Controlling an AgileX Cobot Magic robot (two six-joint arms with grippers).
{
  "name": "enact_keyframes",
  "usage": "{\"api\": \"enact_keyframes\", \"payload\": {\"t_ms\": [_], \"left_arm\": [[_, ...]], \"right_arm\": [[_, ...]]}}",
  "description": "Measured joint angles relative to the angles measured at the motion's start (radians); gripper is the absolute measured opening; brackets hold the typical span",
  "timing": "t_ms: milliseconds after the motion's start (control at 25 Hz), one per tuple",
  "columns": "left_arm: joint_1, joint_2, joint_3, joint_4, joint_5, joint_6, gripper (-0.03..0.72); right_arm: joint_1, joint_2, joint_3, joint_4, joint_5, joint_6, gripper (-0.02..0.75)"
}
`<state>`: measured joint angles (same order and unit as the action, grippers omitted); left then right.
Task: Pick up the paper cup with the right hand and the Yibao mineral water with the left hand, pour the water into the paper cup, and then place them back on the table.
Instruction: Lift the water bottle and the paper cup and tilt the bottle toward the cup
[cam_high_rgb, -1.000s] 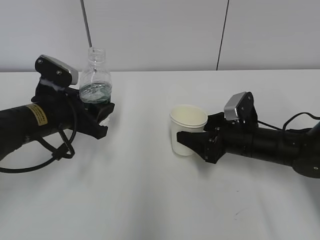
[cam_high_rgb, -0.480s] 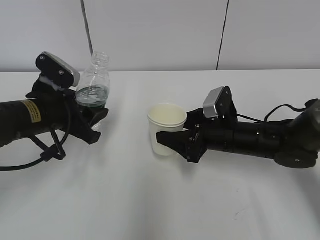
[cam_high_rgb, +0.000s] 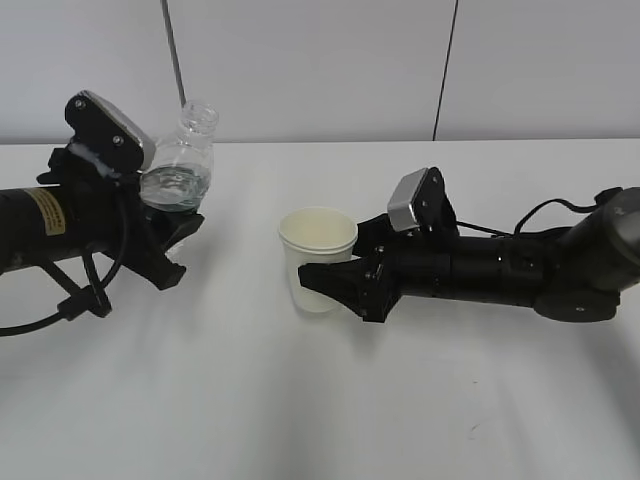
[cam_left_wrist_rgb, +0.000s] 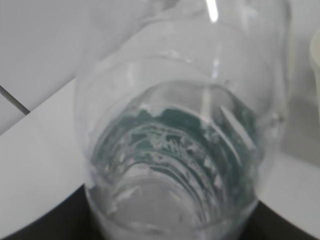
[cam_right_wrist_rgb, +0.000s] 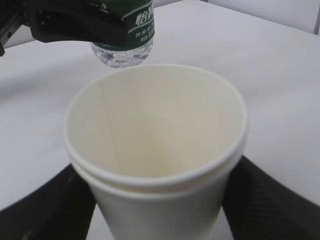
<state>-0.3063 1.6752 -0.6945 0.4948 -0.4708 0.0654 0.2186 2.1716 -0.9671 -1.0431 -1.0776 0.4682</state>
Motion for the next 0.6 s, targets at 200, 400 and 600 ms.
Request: {"api": "enact_keyframes", "payload": {"t_ms": [200,400,600], "left_arm": [[0.000,-0.027,0.001,0.000,0.052,0.026,0.371],[0.000,-0.039,-0.034,0.017,0.152,0.028,0.371],[0.000,-0.043,-0.069,0.038,0.220,0.031,0.371]], "right_arm": [[0.000,0.000,-0.015,-0.037,0.004,0.027,0.561],[0.015,0.000,-0.025,-0.057,0.004,0.037,0.561],[0.032,0.000,-0.046,-0.067,0.004,0.046,0.561]]}}
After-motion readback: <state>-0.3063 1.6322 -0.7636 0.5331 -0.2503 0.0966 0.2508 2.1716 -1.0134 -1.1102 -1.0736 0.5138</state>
